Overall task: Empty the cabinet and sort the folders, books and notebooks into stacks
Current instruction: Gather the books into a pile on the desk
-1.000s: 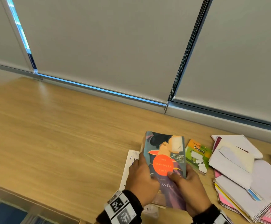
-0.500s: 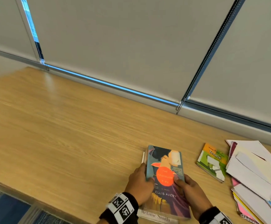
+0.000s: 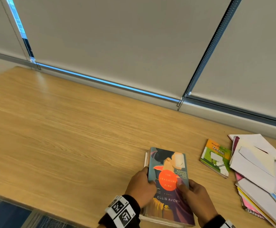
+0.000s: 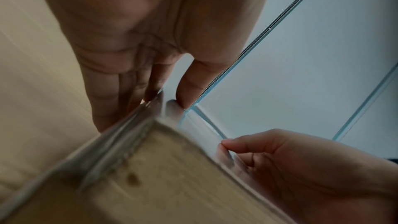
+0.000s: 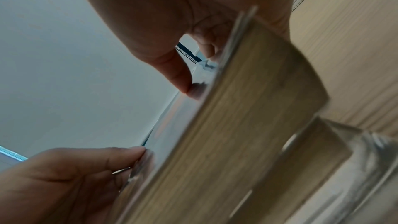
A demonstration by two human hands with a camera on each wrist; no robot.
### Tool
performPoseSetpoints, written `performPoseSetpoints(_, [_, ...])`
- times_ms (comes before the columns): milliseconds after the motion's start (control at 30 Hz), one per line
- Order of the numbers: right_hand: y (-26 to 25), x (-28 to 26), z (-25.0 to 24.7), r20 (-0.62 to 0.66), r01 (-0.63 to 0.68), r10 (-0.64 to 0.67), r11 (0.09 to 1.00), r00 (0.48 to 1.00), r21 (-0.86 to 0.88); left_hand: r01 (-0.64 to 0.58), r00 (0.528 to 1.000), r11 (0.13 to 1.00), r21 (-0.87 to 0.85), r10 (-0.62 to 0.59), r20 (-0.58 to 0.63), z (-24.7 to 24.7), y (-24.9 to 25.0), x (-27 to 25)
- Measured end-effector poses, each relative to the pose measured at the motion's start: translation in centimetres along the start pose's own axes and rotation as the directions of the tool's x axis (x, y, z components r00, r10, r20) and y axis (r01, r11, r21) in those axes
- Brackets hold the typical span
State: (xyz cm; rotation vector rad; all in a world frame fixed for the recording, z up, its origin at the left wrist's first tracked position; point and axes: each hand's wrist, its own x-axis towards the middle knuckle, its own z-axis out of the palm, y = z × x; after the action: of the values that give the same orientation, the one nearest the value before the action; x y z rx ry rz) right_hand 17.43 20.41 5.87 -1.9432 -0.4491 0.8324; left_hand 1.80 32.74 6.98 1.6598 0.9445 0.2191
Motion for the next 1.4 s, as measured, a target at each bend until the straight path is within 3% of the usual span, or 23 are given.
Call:
performPoseSetpoints(333, [0.9,0.0,0.4,0.04,-0.001,0.0,1.0,0.999,0.008,0.012,1.0,0.999,-0.031,-0.012,-0.01,-0.1,0.0,-0.2])
performPoseSetpoints(700, [1.0,-0.5,0.8,0.046,0.02,-0.025,0.994,0.999,0.106,0.055,0.996,0.99,-0.132,-0.045,0.077,0.3,0.0,0.3])
performPoseSetpoints(1067, [2.5,-1.8,-3.5,-0.061,-0.018,0.026,0.99,0.998,0.137,0.058,0.979,0.993,-0.104,-0.036,0.203,4.4,2.2,1.4])
performPoseSetpoints(1400, [2.4,-1.9,-6.0,-0.091,-0.034,0.046,0.991,0.995,0.13,0.043,0.975,0.995,-0.087,-0.023,0.222,6.9,2.9,2.0])
